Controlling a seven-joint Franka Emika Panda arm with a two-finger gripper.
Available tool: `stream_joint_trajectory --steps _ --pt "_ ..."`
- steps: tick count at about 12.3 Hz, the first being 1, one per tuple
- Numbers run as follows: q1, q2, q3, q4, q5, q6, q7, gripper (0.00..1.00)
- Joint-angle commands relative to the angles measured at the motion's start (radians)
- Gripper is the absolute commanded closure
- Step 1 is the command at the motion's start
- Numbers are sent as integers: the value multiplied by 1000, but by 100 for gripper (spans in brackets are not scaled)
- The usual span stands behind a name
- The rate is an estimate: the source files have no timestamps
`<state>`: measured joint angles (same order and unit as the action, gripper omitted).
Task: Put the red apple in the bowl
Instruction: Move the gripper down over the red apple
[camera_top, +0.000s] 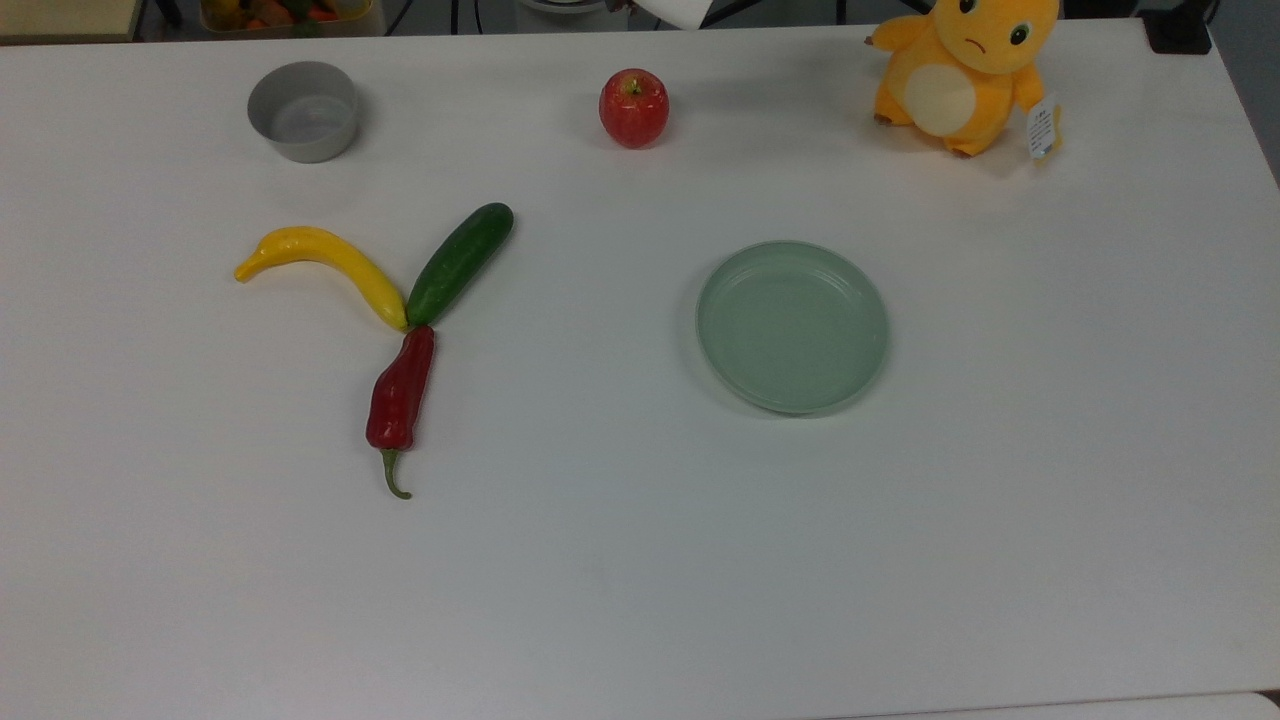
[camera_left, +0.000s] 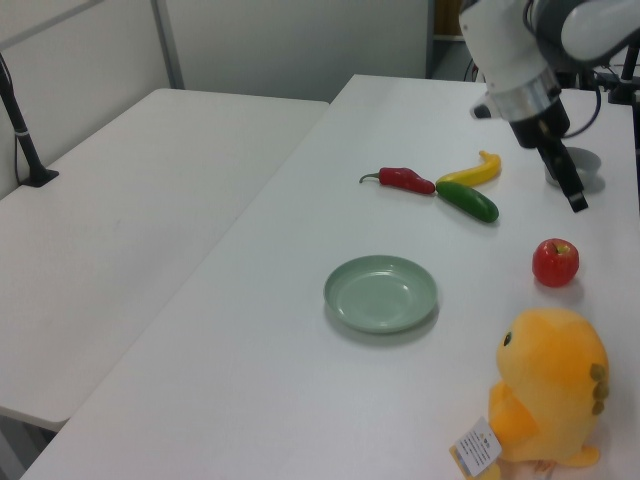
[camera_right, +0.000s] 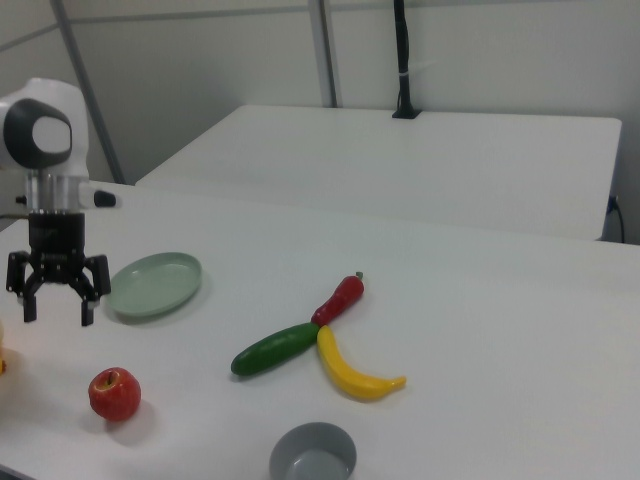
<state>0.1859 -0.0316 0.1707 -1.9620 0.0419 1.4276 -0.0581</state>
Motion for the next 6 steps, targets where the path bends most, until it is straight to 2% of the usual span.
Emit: stream_joint_trajectory --steps 1,4,6 --pt "-14 -22 12 -136 9 97 7 0" --pt "-14 -22 12 -236 9 230 59 0" --pt "-16 -22 12 -268 6 289 61 0"
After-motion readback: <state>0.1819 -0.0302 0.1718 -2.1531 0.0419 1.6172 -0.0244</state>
